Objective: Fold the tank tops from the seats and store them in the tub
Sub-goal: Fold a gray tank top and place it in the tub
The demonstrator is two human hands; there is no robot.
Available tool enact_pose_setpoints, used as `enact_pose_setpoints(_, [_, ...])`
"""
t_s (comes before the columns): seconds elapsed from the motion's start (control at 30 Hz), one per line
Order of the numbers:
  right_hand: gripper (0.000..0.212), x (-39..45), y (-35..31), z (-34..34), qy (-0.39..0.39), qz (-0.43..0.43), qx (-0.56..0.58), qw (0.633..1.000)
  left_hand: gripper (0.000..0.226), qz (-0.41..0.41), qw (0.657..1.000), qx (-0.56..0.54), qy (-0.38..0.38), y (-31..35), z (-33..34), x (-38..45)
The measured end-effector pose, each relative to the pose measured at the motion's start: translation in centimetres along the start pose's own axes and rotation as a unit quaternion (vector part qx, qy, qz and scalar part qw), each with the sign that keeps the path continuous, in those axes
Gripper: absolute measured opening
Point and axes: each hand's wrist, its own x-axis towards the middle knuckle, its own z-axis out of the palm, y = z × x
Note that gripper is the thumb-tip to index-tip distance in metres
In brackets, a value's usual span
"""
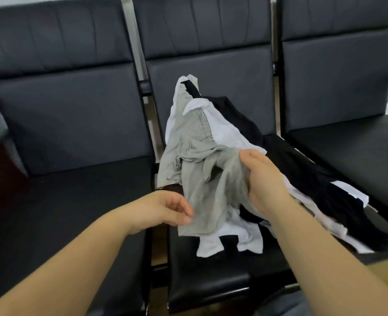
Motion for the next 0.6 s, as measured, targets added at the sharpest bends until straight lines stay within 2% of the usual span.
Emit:
enact_pose_setpoints(0.07, [0.018,-0.6,0.1,1.4,-0.05,0.056,0.12,0.99,0.024,0.006,0.994,-0.013,-0.107,1.2,0.7,-0.9])
enact_pose_setpoints(0.13, [0.029,-0.4,0.6,2.0,-0.053,0.093,0.161,0.981,0.03,0.028,0.989,-0.056,-0.137,2.4,1.2,-1.5])
enact_pose_setpoints(0.2, [0.034,-0.1,1.2,2.3,-0.01,0.138,0.143,0.98,0.03,0.052,0.989,-0.126,-0.053,2.5,1.2,-1.5])
enact_pose_setpoints(0.27, [0.036,0.3,1.9,2.4,0.031,0.172,0.109,0.979,0.019,0.051,0.979,-0.173,0.1,1.6,0.8,-0.8])
enact_pose_setpoints(0.33, [0.037,0.7,2.6,2.4,0.05,0.185,0.085,0.978,0.012,0.019,0.95,-0.214,0.227,0.0,0.4,0.1])
enact_pose_setpoints(0.37, [0.033,0.8,2.8,2.5,0.05,0.184,0.077,0.979,0.011,0.003,0.932,-0.248,0.263,-0.9,0.4,0.6])
enact_pose_setpoints(0.47, [0.024,1.2,3.5,2.3,0.04,0.158,0.045,0.986,0.017,-0.008,0.895,-0.332,0.298,-2.6,0.5,1.5])
enact_pose_setpoints(0.6, [0.027,1.8,4.2,1.9,0.033,0.105,-0.008,0.994,0.022,-0.002,0.895,-0.325,0.306,-4.0,0.3,3.5])
